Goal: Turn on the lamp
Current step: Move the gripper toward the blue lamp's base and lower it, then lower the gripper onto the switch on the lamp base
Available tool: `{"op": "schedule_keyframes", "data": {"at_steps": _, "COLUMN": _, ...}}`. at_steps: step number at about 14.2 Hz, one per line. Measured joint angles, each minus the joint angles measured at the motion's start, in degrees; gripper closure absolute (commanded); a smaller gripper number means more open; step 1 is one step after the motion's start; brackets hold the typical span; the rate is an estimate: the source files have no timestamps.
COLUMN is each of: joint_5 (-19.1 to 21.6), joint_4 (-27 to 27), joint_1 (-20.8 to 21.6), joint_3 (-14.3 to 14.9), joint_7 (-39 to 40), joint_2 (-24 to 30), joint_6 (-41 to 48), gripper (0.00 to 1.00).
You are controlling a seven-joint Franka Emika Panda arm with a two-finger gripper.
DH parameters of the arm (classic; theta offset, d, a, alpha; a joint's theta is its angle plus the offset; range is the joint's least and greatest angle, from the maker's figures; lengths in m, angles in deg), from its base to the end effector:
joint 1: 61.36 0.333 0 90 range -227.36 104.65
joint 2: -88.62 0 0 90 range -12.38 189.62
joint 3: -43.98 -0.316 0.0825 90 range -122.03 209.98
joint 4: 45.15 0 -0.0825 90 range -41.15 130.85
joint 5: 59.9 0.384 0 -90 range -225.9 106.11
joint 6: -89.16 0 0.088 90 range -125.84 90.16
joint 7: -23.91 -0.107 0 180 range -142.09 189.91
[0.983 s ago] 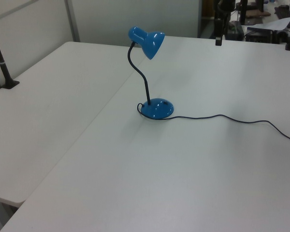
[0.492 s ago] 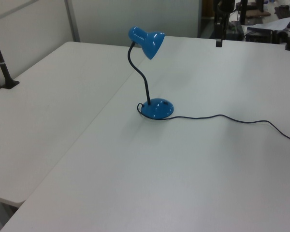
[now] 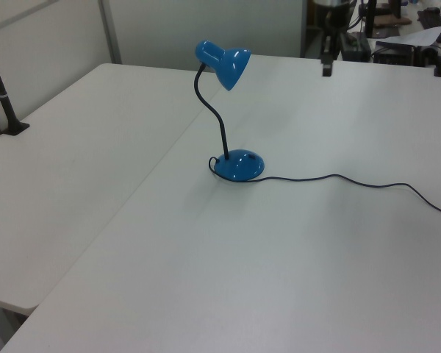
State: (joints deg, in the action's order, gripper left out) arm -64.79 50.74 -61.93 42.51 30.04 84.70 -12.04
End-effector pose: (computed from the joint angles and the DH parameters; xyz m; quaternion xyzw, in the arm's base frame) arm 0.5870 0.0013 0.5540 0.9967 0.0690 0.0102 0.0416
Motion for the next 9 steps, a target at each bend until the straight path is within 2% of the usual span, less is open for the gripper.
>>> {"op": "schedule_keyframes", "data": {"at_steps": 5, "joint_5": 0.0, "joint_4": 1.39, "joint_1": 2.49, "joint_3": -0.5, "joint_7": 1.33, "joint_2": -7.52, "joint_6": -13.2, "gripper": 1.0}}
{"op": "schedule_keyframes", "data": {"at_steps": 9, "joint_5": 0.0, "joint_4": 6.93, "joint_1": 2.64, "joint_3": -1.05, "joint_7": 2.85, "joint_2": -10.21, "joint_6": -28.26, "gripper": 1.0}}
